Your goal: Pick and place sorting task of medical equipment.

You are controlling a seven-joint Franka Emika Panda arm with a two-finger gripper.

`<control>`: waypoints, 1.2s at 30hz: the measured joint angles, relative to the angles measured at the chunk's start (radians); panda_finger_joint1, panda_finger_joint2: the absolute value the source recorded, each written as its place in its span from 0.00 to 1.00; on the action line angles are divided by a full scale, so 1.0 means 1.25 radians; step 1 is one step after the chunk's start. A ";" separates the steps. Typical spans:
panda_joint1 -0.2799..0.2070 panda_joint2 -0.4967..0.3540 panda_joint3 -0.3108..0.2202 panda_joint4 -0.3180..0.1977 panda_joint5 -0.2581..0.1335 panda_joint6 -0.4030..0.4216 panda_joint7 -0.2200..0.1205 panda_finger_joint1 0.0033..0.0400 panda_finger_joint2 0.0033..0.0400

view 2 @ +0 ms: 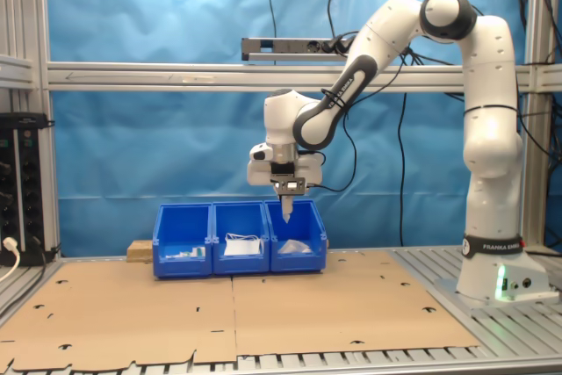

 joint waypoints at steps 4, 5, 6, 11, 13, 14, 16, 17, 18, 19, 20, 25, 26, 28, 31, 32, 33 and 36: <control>0.000 0.000 0.000 0.000 0.000 -0.001 0.000 0.07 0.07; 0.000 0.000 0.000 0.000 0.000 -0.001 0.000 0.07 0.07; 0.000 0.000 0.000 0.000 0.000 -0.002 0.000 0.07 0.07; 0.000 0.000 0.000 0.000 0.000 -0.003 0.000 0.07 0.07; 0.000 0.000 0.000 0.000 0.000 -0.004 0.000 0.36 0.36; 0.000 0.000 0.000 0.000 0.000 -0.004 0.000 0.36 0.36; 0.000 0.000 0.000 0.000 0.000 -0.005 0.000 0.36 0.36; 0.000 0.000 0.000 0.000 0.000 -0.005 0.000 0.36 0.36; 0.000 0.000 0.000 0.000 0.000 -0.005 0.000 0.36 0.36; 0.000 0.000 0.000 0.000 0.000 -0.006 0.000 0.36 0.36; 0.000 0.000 0.000 0.000 0.000 -0.006 0.000 0.36 0.36; 0.000 0.000 0.001 0.000 0.000 -0.008 0.000 0.83 0.83; 0.000 0.000 0.001 0.000 0.000 -0.009 0.000 0.83 0.83; 0.000 -0.002 0.004 -0.001 0.000 -0.009 0.000 0.96 0.96; 0.000 -0.008 0.012 -0.005 0.000 -0.010 0.000 0.96 0.96; 0.000 -0.012 0.016 -0.007 0.000 -0.010 0.000 0.96 0.96; 0.000 -0.017 0.021 -0.011 0.000 -0.010 0.000 0.99 0.99; 0.001 -0.037 0.036 -0.026 0.000 -0.010 0.000 0.99 0.99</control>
